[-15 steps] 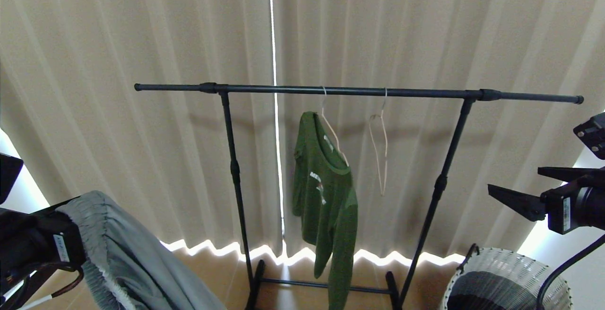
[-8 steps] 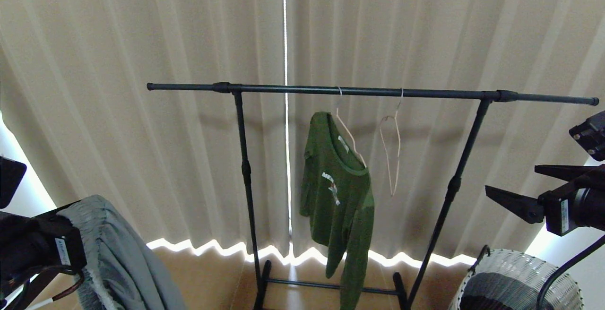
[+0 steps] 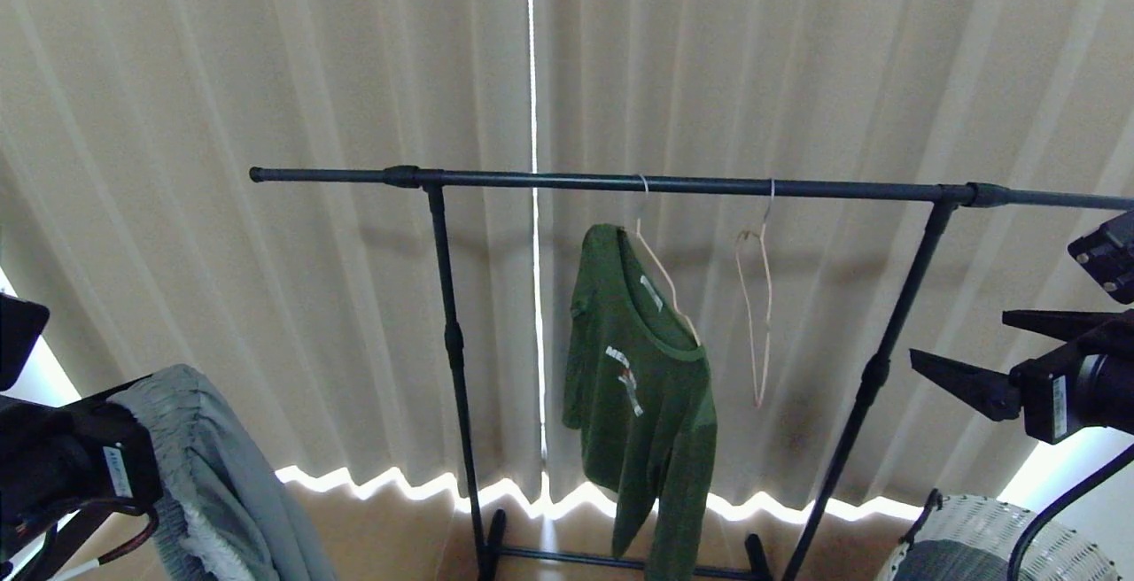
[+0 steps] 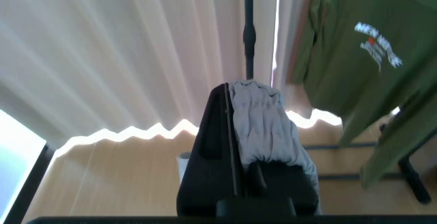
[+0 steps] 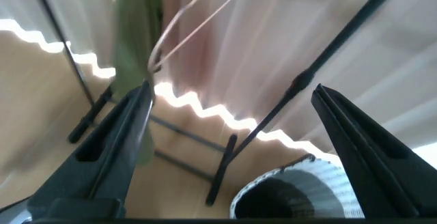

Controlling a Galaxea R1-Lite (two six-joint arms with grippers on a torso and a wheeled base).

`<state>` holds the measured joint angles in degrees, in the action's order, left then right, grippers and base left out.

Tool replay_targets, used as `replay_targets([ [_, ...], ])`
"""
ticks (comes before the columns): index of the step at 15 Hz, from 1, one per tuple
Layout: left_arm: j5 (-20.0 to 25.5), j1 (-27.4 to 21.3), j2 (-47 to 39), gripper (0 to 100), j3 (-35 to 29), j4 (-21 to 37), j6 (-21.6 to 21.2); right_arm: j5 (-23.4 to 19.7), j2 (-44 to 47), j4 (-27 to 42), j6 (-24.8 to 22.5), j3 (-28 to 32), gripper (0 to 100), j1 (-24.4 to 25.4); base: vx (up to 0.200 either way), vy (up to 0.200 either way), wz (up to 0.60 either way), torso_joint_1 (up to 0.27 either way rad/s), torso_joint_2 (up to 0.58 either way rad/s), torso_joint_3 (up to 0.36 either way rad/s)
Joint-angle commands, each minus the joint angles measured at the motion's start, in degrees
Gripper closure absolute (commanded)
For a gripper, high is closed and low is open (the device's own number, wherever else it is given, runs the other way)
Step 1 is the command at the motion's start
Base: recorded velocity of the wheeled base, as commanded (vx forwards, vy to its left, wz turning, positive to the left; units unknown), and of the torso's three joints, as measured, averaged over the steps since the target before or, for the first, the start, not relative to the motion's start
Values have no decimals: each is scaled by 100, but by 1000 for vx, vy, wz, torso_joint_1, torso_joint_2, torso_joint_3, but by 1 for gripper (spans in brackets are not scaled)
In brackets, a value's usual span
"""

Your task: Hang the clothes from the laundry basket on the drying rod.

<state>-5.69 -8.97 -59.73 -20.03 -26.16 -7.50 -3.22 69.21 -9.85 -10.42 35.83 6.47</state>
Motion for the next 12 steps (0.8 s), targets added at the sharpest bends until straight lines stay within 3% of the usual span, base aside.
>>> replay_targets([
  [1,-2,1,-3,100,-1,-3,-6,-3,-4,1,-4,-6,0,3,200,0,0,-2,-2,2],
  [3,-2,1,-3,100,8,-3,-6,-3,-4,1,-4,-23,0,21,200,0,0,5,-2,2],
  [5,-2,1,-12,100,8,-3,-6,-3,23,-8,5,-32,0,65,0,0,0,0,0,0],
  [10,-2,1,14,100,17,-3,-6,673,568,-96,58,65,0,706,0,0,0,0,0,0],
  [12,-2,27,-30,100,17,-3,11,726,928,-483,58,117,0,873,0,0,0,0,0,0],
])
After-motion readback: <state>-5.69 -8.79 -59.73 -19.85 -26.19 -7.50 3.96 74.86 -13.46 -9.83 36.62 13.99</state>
